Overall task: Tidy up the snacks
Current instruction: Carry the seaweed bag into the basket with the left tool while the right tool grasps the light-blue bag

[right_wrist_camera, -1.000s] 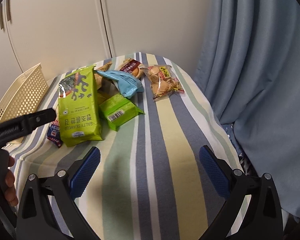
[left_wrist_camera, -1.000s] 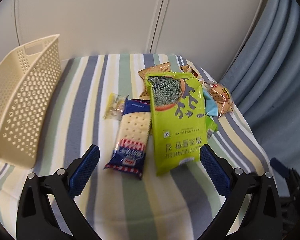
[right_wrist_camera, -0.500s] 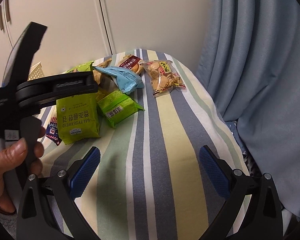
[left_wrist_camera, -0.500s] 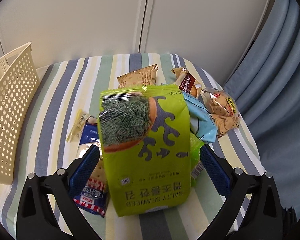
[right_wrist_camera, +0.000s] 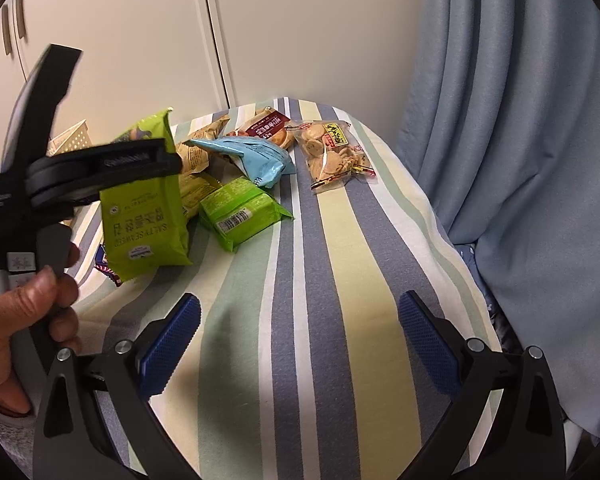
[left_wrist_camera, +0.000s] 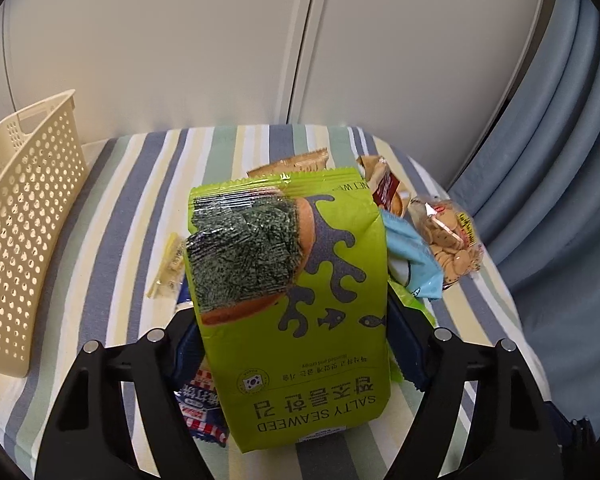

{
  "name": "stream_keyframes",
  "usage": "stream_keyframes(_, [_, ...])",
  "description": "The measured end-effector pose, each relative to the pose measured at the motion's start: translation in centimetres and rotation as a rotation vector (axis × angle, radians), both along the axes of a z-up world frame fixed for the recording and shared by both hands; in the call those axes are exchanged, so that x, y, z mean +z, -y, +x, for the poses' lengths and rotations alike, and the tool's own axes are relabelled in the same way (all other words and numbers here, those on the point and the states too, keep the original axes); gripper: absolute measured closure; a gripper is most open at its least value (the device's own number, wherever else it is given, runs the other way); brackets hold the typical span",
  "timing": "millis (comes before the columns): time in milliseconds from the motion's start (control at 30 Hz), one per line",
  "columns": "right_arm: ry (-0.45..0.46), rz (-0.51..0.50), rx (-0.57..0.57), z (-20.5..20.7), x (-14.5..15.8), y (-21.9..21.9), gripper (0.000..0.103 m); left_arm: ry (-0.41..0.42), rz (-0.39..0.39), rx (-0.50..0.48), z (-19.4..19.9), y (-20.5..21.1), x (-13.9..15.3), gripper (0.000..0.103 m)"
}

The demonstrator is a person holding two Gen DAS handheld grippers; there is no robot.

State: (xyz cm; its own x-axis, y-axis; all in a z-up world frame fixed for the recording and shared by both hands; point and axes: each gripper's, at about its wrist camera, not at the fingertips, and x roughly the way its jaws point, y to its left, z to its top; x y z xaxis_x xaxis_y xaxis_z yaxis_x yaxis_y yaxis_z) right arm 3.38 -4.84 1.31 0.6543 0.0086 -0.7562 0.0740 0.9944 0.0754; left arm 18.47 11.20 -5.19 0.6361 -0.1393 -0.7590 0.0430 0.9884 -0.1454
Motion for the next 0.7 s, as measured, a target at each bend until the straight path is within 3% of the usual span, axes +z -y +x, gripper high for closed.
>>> stream_keyframes(367, [-0.035,0.054,0.078,2.0,0.5,-1.9,0.005,0.133,-0.094,0.07,-2.6,-6.9,6.3,0.025])
stream_keyframes(700, [-0.078,0.116,0.108,10.8,1.7,-0.7,0.005,0.271,-0.131,0.214,-5.3,-15.5,11.0,0.024])
